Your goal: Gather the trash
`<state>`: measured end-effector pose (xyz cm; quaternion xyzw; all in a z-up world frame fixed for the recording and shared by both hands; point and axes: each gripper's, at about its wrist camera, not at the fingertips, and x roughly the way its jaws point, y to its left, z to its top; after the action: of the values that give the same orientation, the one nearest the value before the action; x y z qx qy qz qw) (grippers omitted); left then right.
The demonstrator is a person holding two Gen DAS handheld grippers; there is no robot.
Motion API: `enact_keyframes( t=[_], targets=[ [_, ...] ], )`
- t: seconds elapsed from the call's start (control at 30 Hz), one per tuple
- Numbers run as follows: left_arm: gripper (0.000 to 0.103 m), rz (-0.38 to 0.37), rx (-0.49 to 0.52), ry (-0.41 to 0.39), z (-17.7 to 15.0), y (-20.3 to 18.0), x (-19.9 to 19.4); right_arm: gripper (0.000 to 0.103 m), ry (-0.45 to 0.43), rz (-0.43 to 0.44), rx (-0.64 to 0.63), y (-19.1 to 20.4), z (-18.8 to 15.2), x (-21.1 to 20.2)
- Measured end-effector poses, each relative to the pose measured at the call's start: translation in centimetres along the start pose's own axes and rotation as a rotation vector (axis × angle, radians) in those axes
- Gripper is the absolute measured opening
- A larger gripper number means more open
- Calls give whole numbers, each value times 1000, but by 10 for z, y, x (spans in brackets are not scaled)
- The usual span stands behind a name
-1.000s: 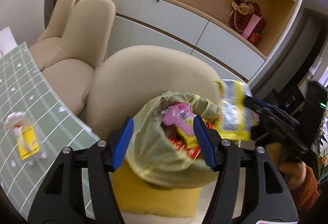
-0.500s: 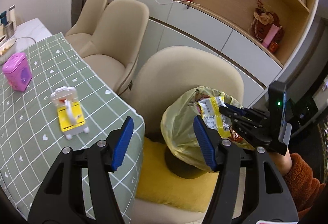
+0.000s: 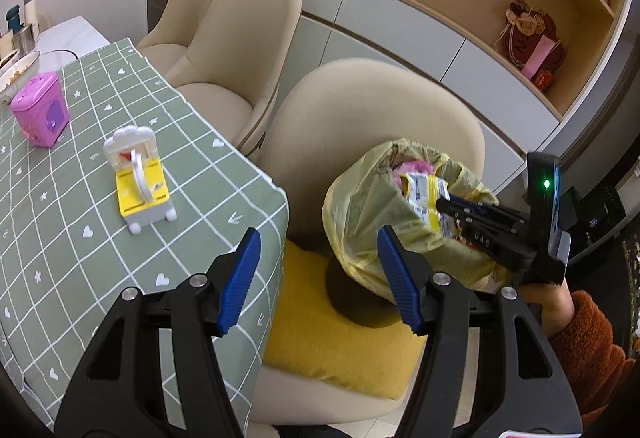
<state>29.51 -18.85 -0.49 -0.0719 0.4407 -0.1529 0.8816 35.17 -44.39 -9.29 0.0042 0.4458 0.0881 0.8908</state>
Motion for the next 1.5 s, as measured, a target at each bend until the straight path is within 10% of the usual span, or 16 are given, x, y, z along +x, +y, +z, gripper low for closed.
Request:
enact_keyframes(
  t=[0.33, 0.63, 1.03, 1.5],
  targets=[
    [58, 92, -59, 14, -28, 24, -17, 19, -18, 72, 94, -14, -2, -4],
    [64, 139, -47, -126, -47, 54, -70, 57, -218, 32, 107, 13, -14, -84],
    [86, 155, 12, -261, -125, 97, -178, 57, -372, 58, 96, 153, -102, -214],
    [87, 282, 97, -370, -203, 93, -257, 57, -399, 18, -19, 290, -199, -259]
  ],
)
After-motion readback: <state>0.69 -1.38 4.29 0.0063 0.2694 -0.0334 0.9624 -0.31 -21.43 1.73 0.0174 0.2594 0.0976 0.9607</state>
